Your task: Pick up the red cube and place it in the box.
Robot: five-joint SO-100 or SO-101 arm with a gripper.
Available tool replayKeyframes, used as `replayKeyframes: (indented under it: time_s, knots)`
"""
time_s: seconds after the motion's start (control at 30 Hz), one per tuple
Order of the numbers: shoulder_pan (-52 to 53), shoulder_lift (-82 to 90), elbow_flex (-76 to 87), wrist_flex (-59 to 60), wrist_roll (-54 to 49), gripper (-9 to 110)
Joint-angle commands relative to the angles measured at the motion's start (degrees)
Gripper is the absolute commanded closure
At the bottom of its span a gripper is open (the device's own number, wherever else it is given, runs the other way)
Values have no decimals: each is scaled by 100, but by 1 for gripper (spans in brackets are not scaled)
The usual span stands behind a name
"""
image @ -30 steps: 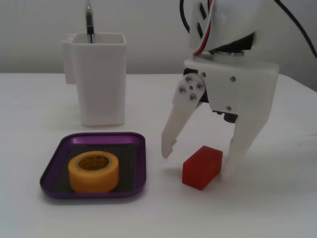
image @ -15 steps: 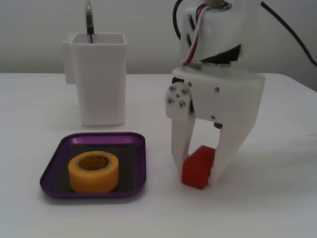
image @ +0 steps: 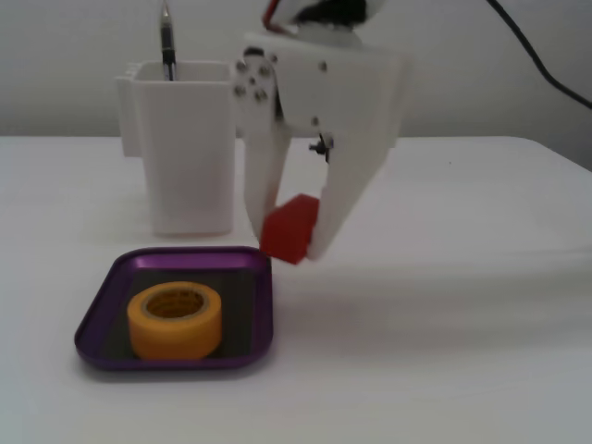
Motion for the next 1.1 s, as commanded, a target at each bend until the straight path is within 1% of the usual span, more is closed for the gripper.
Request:
replayKeyframes:
  time_s: [0.0, 0.13, 0.4, 0.63, 1.07]
  knots:
    - [281, 448, -923, 114, -255, 102]
    - [536, 404, -1116, -88, -668, 102]
    - [633, -193, -1107, -703, -1679, 102]
    - [562, -694, -1107, -773, -2452, 102]
    - [562, -1441, -1107, -853, -2856, 102]
